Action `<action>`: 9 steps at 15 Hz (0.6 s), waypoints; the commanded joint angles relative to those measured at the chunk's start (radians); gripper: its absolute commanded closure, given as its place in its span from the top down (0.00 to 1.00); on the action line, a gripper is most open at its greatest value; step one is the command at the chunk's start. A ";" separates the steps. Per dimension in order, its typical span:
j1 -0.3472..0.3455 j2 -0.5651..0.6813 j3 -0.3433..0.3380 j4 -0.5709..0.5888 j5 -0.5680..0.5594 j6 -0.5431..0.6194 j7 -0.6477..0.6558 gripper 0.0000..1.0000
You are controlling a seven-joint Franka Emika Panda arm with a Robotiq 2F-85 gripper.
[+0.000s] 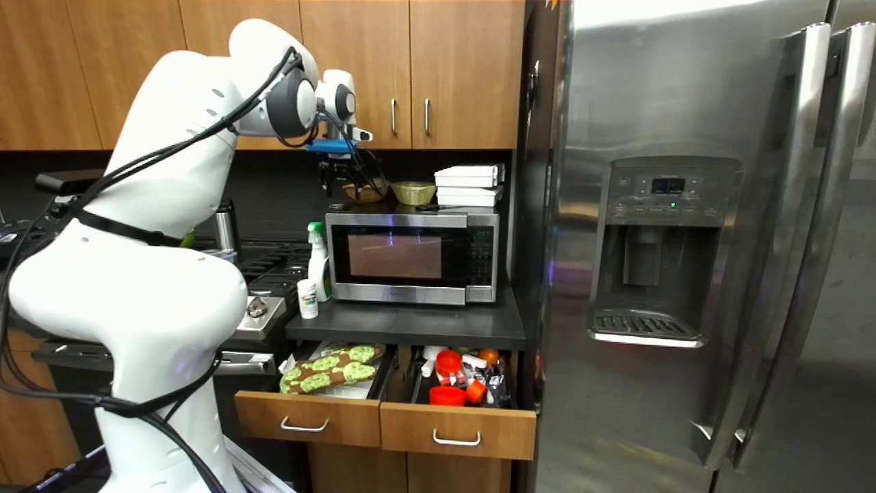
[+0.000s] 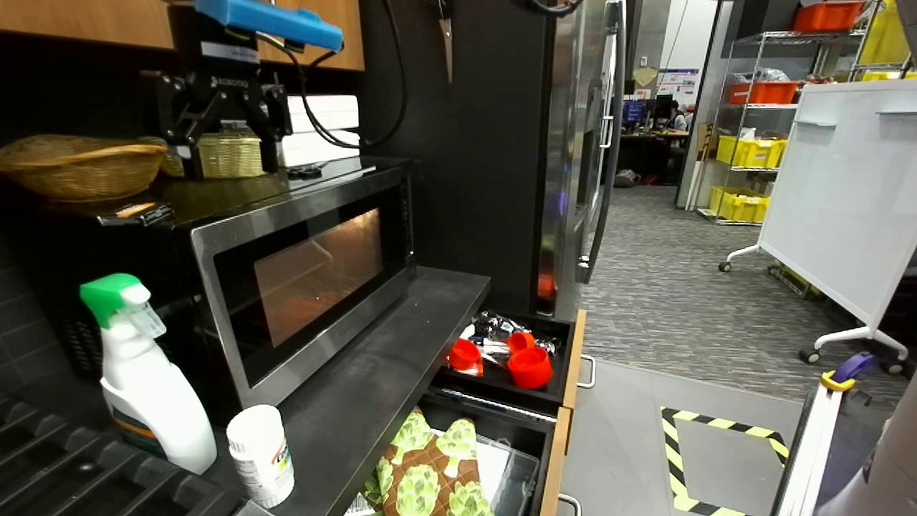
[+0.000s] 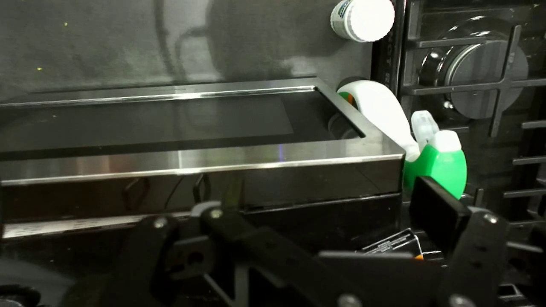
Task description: Pick up the black square box from the microwave top and put it on the kitchen counter
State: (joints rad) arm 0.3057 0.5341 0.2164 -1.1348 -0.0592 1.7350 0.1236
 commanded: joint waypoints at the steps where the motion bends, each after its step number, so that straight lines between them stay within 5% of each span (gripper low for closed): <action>1: 0.032 0.086 -0.025 0.149 -0.013 -0.077 -0.054 1.00; 9: 0.050 0.181 -0.017 0.302 -0.019 -0.147 -0.145 1.00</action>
State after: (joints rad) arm 0.3421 0.6667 0.2001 -0.9209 -0.0593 1.6261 0.0157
